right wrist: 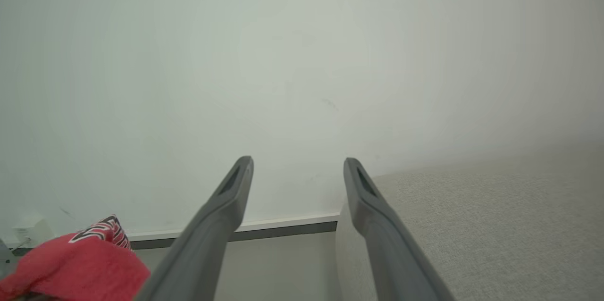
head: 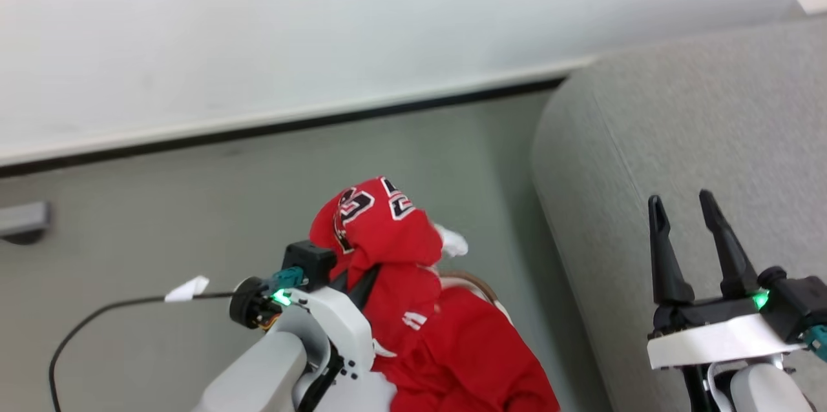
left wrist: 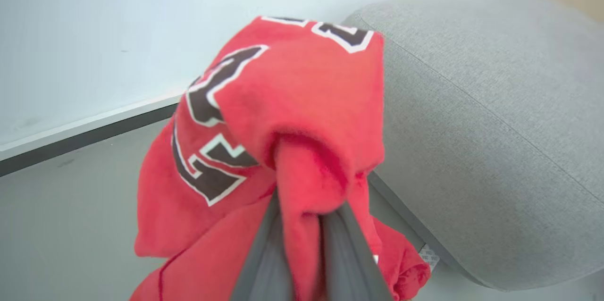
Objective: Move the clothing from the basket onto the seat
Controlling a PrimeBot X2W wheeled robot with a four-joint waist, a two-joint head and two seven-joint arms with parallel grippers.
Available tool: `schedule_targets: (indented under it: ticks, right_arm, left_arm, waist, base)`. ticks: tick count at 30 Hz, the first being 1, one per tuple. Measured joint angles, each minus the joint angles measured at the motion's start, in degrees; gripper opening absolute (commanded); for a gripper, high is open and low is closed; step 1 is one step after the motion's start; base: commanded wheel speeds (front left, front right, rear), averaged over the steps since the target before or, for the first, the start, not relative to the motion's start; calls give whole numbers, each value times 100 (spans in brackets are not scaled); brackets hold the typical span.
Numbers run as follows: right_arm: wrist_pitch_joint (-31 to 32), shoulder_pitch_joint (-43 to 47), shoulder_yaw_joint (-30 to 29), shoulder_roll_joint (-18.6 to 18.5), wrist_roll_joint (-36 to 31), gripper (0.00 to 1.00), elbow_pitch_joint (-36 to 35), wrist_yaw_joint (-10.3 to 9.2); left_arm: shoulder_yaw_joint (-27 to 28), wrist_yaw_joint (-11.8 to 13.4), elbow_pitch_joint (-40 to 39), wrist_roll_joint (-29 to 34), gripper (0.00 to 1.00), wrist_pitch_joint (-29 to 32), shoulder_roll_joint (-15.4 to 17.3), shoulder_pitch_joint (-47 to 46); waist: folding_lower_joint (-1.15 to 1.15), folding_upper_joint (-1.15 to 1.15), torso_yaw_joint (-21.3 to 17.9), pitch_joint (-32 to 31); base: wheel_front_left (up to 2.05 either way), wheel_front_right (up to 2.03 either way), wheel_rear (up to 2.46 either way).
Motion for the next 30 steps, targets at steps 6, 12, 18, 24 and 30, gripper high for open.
schedule_targets:
  ticks: [6, 12, 18, 24, 30]
  right_arm:
    - [0, 119, 136, -41, 13, 100, 69, 0]
    - [-1, 247, 259, -67, 24, 100, 112, 0]
    - [-1, 337, 452, -80, 73, 100, 116, 0]
    - [0, 342, 699, -88, 76, 100, 167, 0]
    - [0, 329, 901, -151, 74, 100, 223, 0]
  left_arm:
    - [502, 85, -900, 189, 0, 0, 60, 261]
    - [746, 81, -1594, 254, 0, 0, 71, 325]
    - [911, 127, -2199, 248, 0, 0, 137, 205]
    - [1009, 187, -2596, 229, 0, 134, 267, 49]
    - [1016, 263, -2788, 207, 0, 215, 312, 51]
  waist:
    - [0, 0, 277, -438]
    - [0, 0, 482, -796]
    - [0, 0, 676, -967]
    - [0, 0, 781, -1026]
    - [0, 0, 830, -1059]
  base:
    - [0, 0, 0]
    - [0, 0, 0]
    - [0, 0, 0]
    - [0, 0, 0]
    - [0, 0, 0]
